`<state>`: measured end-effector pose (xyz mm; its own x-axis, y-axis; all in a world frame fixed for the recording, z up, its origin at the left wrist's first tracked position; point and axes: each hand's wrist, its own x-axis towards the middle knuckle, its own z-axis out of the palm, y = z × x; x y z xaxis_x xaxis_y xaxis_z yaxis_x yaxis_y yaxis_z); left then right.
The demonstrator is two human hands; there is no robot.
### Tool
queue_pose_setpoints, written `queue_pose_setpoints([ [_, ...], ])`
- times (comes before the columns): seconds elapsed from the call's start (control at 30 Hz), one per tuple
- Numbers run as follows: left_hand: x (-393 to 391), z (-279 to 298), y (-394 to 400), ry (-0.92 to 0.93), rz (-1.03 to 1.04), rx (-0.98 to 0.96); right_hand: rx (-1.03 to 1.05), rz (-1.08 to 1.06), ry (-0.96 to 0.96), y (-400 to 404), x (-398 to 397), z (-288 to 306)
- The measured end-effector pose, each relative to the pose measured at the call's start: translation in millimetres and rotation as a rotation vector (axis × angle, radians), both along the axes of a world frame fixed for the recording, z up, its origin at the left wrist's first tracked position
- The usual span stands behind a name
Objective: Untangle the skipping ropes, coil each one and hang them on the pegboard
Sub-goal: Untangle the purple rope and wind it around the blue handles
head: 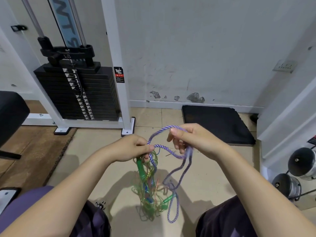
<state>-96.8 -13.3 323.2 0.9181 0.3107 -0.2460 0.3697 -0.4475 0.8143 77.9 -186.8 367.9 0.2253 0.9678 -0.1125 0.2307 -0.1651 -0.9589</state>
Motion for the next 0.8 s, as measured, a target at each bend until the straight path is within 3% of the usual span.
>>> queue_pose_setpoints([
  [0.23,2.2,4.6,-12.3,-0.072,-0.107,-0.069,-0.269,0.148,-0.146,5.7,-16.8,-13.8],
  [0.37,0.4,10.6,-12.2,-0.108,-0.119,-0.161,-0.299,0.085,-0.316,7.7,-19.0,-14.9],
  [0.6,-3.9,15.9,-8.9,-0.111,-0.047,-0.246,-0.221,0.169,-0.167,7.4,-22.6,-12.3],
  [0.8,-6.9,14.3,-5.5,-0.138,-0.054,-0.211,-0.175,0.128,0.107,9.1,-22.2,-12.5],
])
